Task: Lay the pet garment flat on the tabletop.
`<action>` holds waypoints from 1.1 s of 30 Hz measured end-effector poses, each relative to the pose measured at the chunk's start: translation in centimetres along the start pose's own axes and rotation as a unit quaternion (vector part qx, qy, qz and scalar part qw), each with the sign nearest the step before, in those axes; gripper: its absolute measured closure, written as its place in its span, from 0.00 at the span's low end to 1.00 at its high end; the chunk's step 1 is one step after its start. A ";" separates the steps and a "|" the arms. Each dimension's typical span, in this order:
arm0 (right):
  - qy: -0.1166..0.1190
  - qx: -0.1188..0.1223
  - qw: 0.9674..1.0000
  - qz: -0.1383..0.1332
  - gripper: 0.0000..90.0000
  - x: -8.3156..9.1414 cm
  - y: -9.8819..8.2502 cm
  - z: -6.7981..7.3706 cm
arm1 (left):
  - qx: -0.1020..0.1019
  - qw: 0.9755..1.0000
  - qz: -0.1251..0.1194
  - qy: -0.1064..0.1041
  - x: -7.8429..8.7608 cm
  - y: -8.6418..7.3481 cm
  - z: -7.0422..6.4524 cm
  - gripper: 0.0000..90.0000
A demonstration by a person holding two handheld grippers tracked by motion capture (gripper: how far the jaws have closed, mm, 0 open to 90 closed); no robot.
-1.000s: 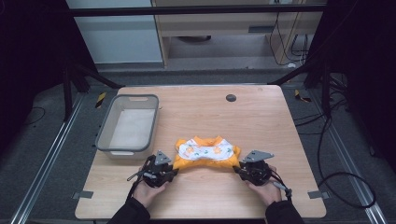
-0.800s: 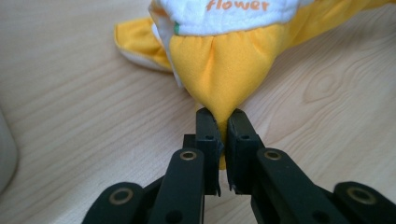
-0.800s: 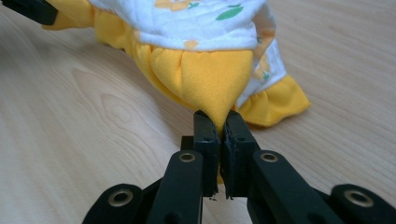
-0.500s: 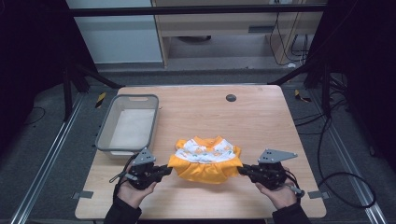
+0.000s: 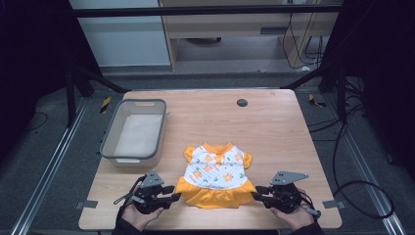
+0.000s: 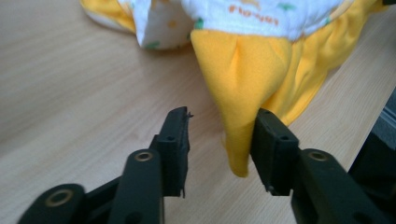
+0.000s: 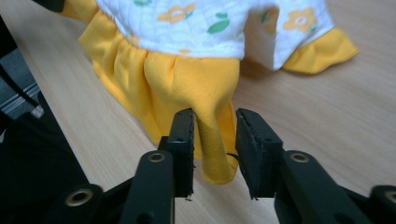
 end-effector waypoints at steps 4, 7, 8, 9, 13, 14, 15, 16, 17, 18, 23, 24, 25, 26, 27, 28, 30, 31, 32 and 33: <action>-0.008 -0.002 0.999 -0.039 0.70 0.9 0.8 -0.3 | -0.007 0.999 -0.041 0.011 1.4 1.0 0.3 0.52; -0.019 -0.007 0.998 -0.066 0.69 1.4 1.7 -0.7 | -0.010 0.998 -0.064 0.025 2.2 2.4 1.0 0.49; -0.022 -0.006 0.997 -0.072 0.68 1.4 2.1 -0.9 | -0.013 0.997 -0.070 0.030 2.3 2.9 1.2 0.49; -0.031 -0.002 0.996 -0.079 0.67 1.3 2.6 -1.1 | -0.015 0.996 -0.076 0.037 2.4 3.5 1.5 0.49; -0.058 0.006 0.994 -0.091 0.63 0.2 4.3 -2.3 | -0.023 0.994 -0.087 0.057 1.5 5.8 2.4 0.48; -0.063 0.005 0.994 -0.092 0.63 -0.2 4.7 -2.6 | -0.029 0.994 -0.086 0.061 1.1 6.4 2.5 0.48; -0.071 0.004 0.993 -0.094 0.61 -0.5 5.1 -3.0 | -0.030 0.994 -0.087 0.064 0.6 6.9 2.5 0.48; -0.079 0.004 0.992 -0.098 0.59 -0.9 5.5 -3.3 | -0.035 0.993 -0.085 0.068 0.0 7.4 2.6 0.48; -0.086 0.005 0.991 -0.103 0.57 -1.3 5.9 -3.6 | -0.040 0.993 -0.083 0.075 -0.5 7.8 2.7 0.48; -0.094 0.004 0.990 -0.102 0.56 -1.8 6.2 -4.0 | -0.047 0.992 -0.083 0.084 -1.1 8.3 2.9 0.48; -0.116 0.002 0.990 -0.079 0.52 -4.5 7.5 -6.1 | -0.047 0.990 -0.066 0.113 -4.5 9.9 4.5 0.48; -0.116 0.002 0.990 -0.079 0.52 -4.5 7.5 -6.1 | -0.044 0.991 -0.056 0.116 -5.3 10.0 5.0 0.48; -0.120 0.000 0.990 -0.074 0.52 -4.9 7.6 -6.5 | -0.034 0.991 -0.050 0.115 -6.1 10.1 5.4 0.48; -0.129 0.003 0.989 -0.071 0.52 -5.4 7.7 -7.0 | -0.024 0.993 -0.042 0.112 -6.8 10.0 5.9 0.48; -0.131 -0.002 0.989 -0.067 0.53 -5.9 7.6 -7.4 | -0.019 0.993 -0.038 0.113 -7.6 10.0 6.3 0.48; -0.134 -0.005 0.989 -0.062 0.54 -6.3 7.5 -7.9 | -0.012 0.993 -0.027 0.117 -8.3 9.8 6.7 0.49; -0.145 -0.008 0.988 -0.042 0.56 -7.5 7.0 -9.1 | -0.013 0.992 -0.005 0.127 -9.7 9.4 7.3 0.51; -0.145 -0.008 0.988 -0.042 0.56 -7.5 7.0 -9.1 | -0.010 0.992 0.004 0.129 -10.3 9.1 7.5 0.51; -0.149 -0.011 0.988 -0.035 0.57 -7.9 6.8 -9.4 | -0.012 0.991 0.011 0.129 -10.8 8.9 7.8 0.52; -0.149 -0.014 0.988 -0.031 0.58 -8.2 6.6 -9.7 | -0.010 0.991 0.019 0.132 -11.3 8.7 8.0 0.53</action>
Point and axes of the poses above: each handheld gripper's, and its own axes: x roughly backward along the jaws, y roughly out of its top, z roughly to its left, the point moved 4 cm from there along -x, roughly forward along the jaws, and after that the axes turned 2 degrees about y, right-handed, at the moved point
